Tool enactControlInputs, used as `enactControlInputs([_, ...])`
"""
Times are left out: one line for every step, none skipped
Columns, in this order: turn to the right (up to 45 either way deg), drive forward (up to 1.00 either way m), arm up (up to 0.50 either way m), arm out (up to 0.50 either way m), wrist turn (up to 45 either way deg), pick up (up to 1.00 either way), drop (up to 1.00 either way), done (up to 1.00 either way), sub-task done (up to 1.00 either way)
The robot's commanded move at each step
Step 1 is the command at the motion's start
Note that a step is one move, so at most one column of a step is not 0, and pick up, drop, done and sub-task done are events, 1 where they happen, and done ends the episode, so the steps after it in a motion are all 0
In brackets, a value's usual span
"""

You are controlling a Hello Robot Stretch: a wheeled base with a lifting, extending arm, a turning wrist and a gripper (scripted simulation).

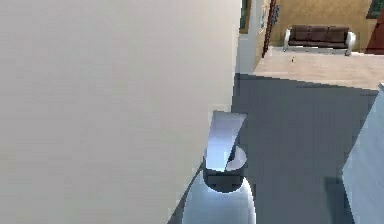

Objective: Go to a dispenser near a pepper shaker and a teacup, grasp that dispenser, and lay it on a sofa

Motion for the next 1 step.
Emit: enactControlInputs([21.0,0.0,0.0,0.0,0.0,0.0,0.0,0.0,0.0])
